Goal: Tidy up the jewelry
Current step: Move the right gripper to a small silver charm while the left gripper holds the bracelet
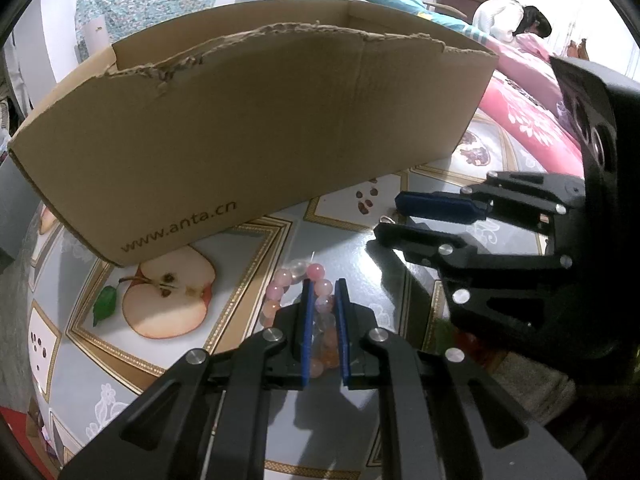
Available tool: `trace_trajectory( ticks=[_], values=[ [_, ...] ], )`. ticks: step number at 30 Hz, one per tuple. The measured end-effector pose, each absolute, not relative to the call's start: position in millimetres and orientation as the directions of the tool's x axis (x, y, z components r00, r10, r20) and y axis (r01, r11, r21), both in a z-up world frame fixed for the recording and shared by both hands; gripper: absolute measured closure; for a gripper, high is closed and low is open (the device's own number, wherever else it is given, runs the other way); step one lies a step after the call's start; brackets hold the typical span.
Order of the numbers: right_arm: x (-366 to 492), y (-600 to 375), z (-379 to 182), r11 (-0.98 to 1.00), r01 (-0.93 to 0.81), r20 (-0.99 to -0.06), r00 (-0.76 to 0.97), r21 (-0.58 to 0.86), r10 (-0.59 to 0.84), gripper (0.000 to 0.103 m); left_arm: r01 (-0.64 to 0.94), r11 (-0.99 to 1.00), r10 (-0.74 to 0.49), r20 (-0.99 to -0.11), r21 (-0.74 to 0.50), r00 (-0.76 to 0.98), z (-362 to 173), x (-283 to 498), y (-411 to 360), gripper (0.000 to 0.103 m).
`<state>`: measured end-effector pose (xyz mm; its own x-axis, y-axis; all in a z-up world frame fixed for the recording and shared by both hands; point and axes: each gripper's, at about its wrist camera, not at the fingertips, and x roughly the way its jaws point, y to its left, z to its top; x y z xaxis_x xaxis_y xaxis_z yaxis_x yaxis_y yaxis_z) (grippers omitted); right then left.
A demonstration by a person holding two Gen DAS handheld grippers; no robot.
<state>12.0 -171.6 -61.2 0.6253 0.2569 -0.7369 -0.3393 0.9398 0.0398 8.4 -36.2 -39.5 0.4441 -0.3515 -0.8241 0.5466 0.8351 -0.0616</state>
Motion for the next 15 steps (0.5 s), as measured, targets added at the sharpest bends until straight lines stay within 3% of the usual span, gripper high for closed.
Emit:
trace_trajectory(
  ticks=[13,15],
  values=[
    [25.2,-190.9,-51.8,0.866,-0.499,-0.758,0.556,0.024,0.341,0.079,0.549,0.833,-0.355,-0.824,-0.065,0.442,-39.5,7.9,-36.2,0.093],
    [24.4,-190.2,-52.1,0.867,-0.498,-0.757,0.557,0.026,0.342,0.087,0.548,0.834,-0.355,-0.824,-0.065,0.442,-39.4,7.8,-36.4,0.093]
  ],
)
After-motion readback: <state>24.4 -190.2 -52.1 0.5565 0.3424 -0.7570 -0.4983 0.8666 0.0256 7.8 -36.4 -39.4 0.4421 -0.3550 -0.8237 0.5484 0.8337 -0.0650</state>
